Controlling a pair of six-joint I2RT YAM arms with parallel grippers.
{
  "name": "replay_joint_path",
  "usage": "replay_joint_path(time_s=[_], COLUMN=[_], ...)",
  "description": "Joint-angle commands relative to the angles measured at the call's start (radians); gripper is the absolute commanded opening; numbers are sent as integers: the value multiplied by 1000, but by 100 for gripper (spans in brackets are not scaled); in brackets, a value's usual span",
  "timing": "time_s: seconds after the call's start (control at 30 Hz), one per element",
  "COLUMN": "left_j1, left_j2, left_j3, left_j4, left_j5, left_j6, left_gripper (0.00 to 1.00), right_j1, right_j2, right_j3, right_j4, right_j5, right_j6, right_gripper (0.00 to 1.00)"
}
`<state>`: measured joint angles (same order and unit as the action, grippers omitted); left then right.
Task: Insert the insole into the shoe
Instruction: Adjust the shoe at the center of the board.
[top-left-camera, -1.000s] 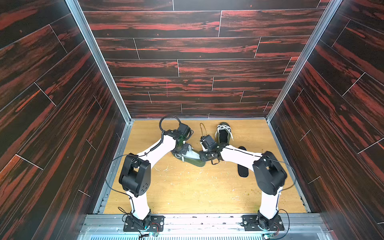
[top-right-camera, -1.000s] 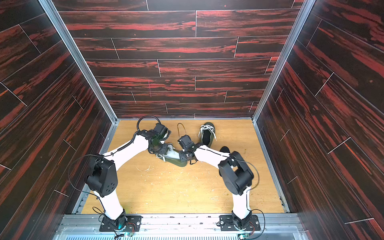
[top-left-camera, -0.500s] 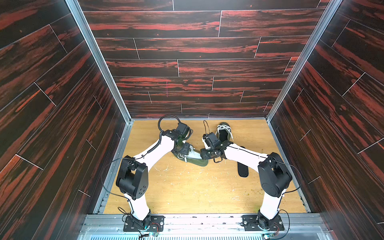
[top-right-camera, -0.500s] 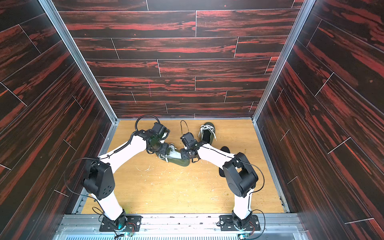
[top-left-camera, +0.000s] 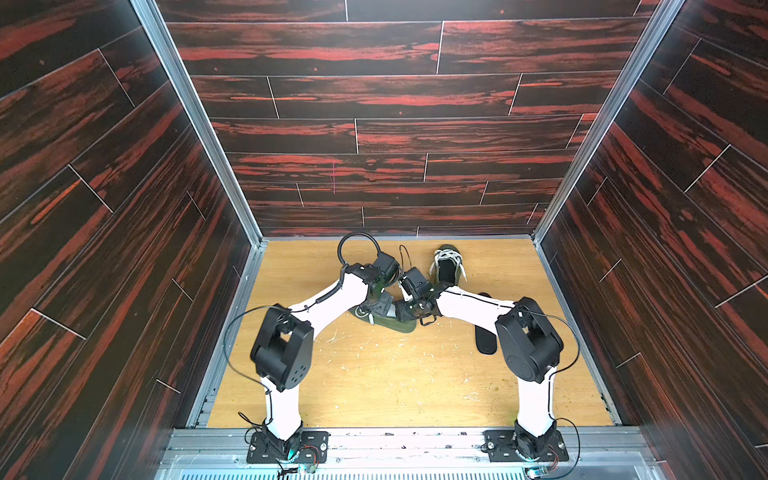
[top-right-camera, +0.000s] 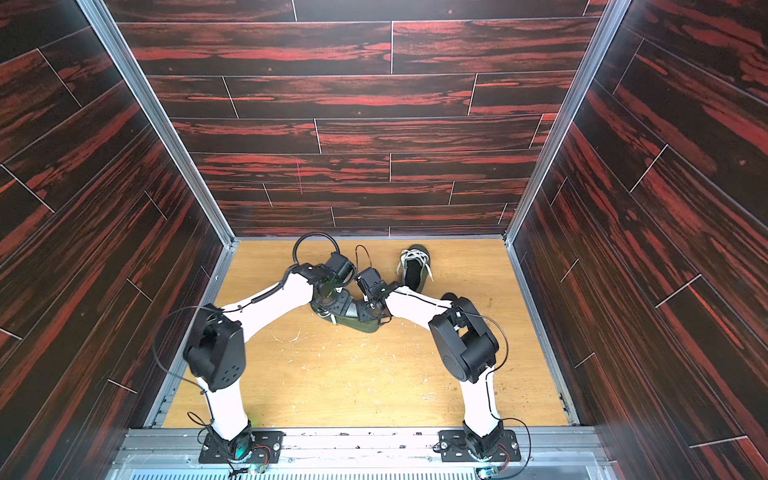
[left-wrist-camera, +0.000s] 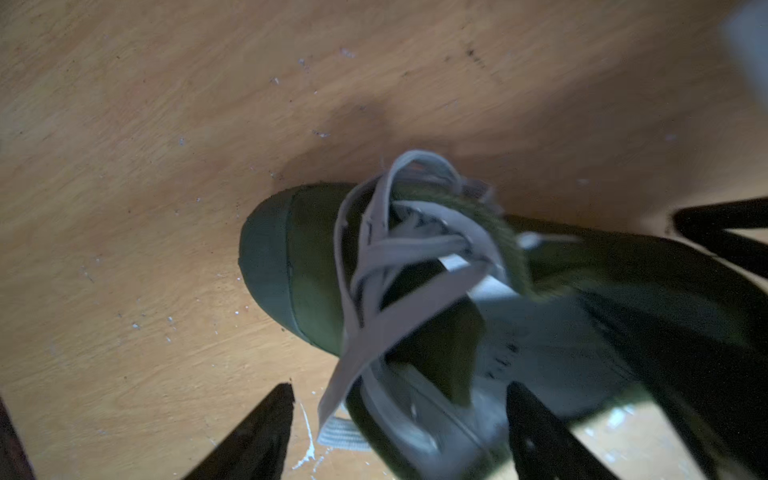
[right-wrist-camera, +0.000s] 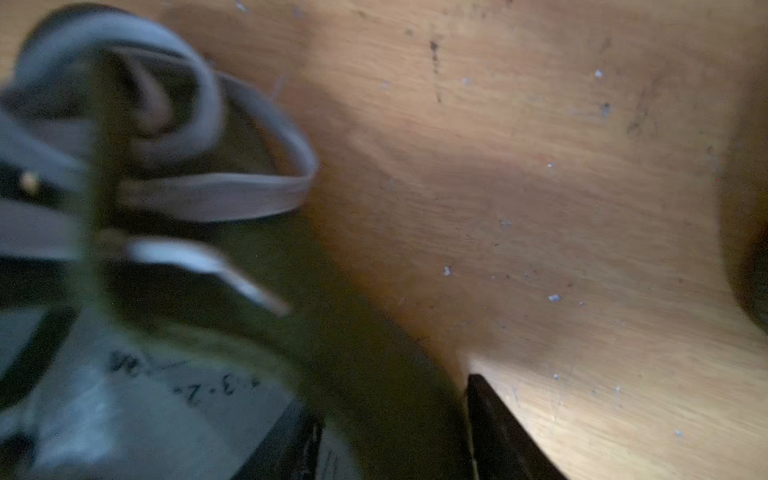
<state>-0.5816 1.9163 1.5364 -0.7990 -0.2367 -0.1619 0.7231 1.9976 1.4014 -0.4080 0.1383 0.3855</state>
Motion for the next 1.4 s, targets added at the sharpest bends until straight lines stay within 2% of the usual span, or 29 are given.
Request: replay_joint_path(time_s=[0.0,0.1,0.27,0.33,0.57,0.73,1.03,1.23,1.37], left_j1=[3,4,11,16,34,35,40,42,42], left_j2=[37,47,53,55,35,26,15,0,-5], left_j3=[40,45,59,56,26,17,21,22,23], left_j4=[-43,-22,-16,-17,-5,3,1,-2,-9], left_j5=[-68,-87,-76,-75,-37,-16,-6,25,30], left_j6=[27,27,34,29,8,-1,-5,-11,-10], left_gripper=[77,68,44,41,40,40,39,39,39], right_j1=[-2,-16,-42,-54,-88,-102,-109,-126,-125], right_j2=[14,-6,-82,-118,-196,-219,-236,-269,-271], right_j3=[27,8,-52,-81,-155,-194,-248,-363,-398], right_j4=[-18,-27,-42,-45,-53,-17,19,182,252], right_j5=[-4,-8,-22,-37,-77,-133,-154,-201,-220], right_j6=[13,22,24,27,43,65,91,123,136], right_gripper=[55,49,42,40,32,23,18,17,13])
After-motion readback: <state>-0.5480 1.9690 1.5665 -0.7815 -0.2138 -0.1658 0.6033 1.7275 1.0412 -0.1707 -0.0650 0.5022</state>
